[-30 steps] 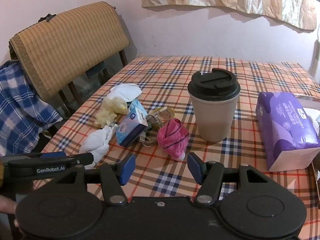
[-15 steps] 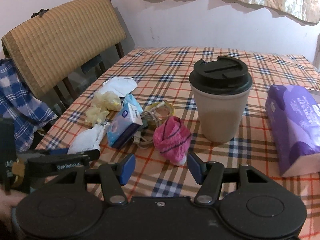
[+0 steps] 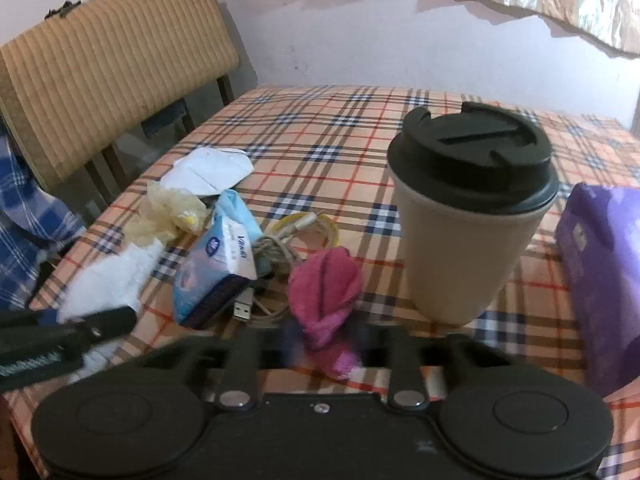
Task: Organize soft objects
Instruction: 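Grasp the pink cloth with the right tool while the left tool grasps the white towel, then carry the white towel and pink cloth over to the tray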
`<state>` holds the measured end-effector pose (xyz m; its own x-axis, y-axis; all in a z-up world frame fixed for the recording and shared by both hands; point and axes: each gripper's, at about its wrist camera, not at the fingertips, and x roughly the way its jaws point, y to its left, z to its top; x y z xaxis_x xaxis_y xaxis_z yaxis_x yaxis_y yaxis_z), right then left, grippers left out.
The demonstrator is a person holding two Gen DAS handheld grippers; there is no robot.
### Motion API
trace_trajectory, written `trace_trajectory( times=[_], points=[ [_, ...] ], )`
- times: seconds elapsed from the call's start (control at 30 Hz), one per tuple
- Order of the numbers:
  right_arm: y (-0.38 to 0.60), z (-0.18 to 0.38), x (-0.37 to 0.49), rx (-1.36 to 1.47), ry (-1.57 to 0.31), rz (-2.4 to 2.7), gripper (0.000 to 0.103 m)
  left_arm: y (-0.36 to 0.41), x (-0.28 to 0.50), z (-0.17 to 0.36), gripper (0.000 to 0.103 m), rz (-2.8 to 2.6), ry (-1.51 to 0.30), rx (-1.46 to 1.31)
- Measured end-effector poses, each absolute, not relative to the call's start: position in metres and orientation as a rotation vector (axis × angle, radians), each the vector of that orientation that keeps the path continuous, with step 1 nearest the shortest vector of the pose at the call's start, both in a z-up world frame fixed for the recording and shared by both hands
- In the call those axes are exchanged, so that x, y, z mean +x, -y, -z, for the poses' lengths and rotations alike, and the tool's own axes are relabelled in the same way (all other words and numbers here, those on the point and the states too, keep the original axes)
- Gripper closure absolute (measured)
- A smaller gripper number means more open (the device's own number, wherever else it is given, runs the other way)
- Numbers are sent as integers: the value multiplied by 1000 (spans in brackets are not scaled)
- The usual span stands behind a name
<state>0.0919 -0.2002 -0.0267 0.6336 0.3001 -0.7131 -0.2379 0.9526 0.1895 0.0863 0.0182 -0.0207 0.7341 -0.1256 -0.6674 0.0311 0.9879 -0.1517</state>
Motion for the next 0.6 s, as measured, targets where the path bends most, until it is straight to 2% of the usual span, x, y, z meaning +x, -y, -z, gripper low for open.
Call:
trace_trajectory(
  times=[0.6],
  points=[
    [210,-81,58,45,-629,-343,85,4,86,-56,57,63,-640,-113]
  ],
)
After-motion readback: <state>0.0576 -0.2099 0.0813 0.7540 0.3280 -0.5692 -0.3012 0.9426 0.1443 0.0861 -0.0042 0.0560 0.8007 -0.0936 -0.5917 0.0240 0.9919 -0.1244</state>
